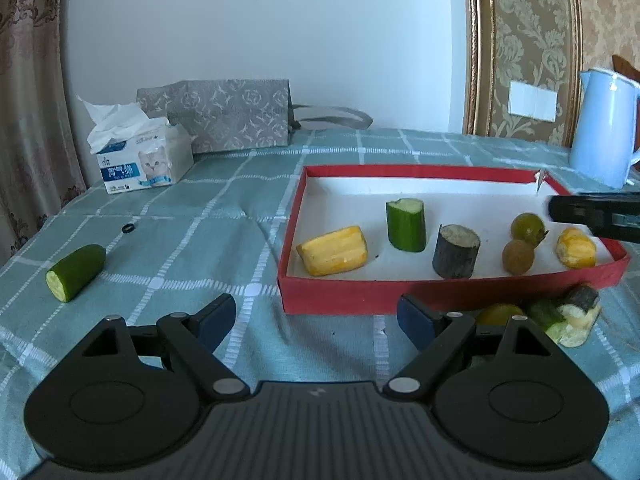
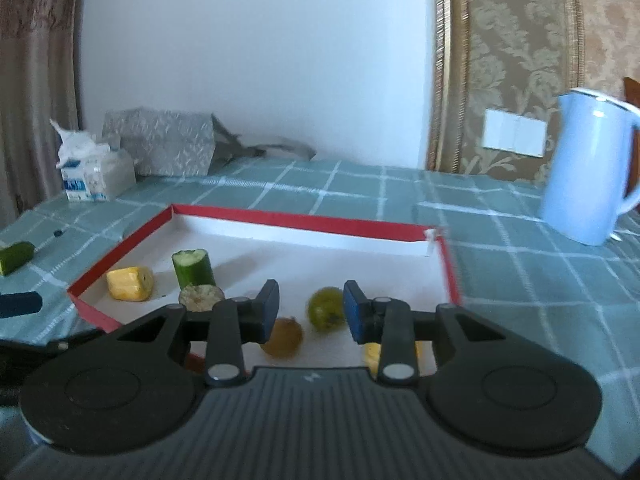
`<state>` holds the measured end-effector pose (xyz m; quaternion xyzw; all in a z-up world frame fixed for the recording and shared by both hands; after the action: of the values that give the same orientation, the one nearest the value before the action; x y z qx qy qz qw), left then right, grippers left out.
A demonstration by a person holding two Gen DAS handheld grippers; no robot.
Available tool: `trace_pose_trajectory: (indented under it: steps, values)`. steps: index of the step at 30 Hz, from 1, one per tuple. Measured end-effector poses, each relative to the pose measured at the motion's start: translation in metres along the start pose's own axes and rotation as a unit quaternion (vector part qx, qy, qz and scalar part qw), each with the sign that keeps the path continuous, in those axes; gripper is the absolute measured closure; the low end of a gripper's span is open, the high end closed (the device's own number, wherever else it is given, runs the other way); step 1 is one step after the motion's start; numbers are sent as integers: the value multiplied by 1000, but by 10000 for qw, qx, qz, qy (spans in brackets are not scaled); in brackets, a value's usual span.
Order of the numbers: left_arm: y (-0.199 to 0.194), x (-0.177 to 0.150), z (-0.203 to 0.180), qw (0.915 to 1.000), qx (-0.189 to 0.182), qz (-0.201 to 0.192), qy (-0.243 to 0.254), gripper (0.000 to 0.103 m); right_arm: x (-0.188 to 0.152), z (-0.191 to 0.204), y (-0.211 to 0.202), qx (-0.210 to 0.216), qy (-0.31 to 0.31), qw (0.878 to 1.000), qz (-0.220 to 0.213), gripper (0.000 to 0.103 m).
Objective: Organize fruits
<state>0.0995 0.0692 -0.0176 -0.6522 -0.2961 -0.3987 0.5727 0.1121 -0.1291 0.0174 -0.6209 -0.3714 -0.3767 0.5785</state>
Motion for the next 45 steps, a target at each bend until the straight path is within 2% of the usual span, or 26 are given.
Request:
trace_pose_trajectory:
  steps: [2, 4, 5, 7, 11, 19, 23, 27, 35, 43, 45]
  values:
    - [-4, 0, 0, 9999, -118, -51, -40, 15, -3, -15, -17, -107, 133, 9997, -146, 70]
    - [-9, -1, -1, 9995, -306, -80, -79, 15, -9, -31, -33, -202, 301, 9989, -311, 57]
    - [-11, -1, -2, 9992, -391, -98, -81, 15, -14, -38, -40, -238, 373, 9982, -409, 56]
    - [-15, -3, -6, 9988, -472, -160, -6, 15, -25, -50, -48, -359, 440, 9972, -485, 56]
    - [-19, -7, -21, 9971, -693, -167, 258, 15, -38, -59, -49, -353, 526, 9976, -293, 56]
    - [-21, -9, -50, 9923, -892, -286, 811, 15, -47, -51, -49, -240, 456, 9985, -178, 56]
    - [-12, -8, -58, 9913, -867, -210, 966, 15, -47, -51, -51, -173, 493, 9985, -178, 56]
    - [-6, -7, -58, 9890, -1209, 33, 848, 15, -47, -53, -52, -174, 556, 9981, -183, 50]
    - [2, -8, -62, 9877, -1309, 194, 829, 14, -46, -51, -55, -66, 585, 9980, -221, 50]
    - [7, -9, -61, 9889, -1215, 277, 807, 14, -46, -51, -55, -21, 619, 9979, -205, 50]
    - [9, -7, -64, 9892, -1174, 269, 833, 14, -46, -51, -55, -24, 612, 9979, -206, 45]
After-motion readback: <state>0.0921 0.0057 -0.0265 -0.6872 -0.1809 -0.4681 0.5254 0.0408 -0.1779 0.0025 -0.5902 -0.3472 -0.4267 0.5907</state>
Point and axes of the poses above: each gripper's, at about its wrist camera, not at the fingertips, and y roughly the way its jaws point, z to its left, x to its top, the point moved 4 cm from there along y, roughly the way its jaws point, and after that the axes turned 8 degrees about -x, right-handed, at the moved point
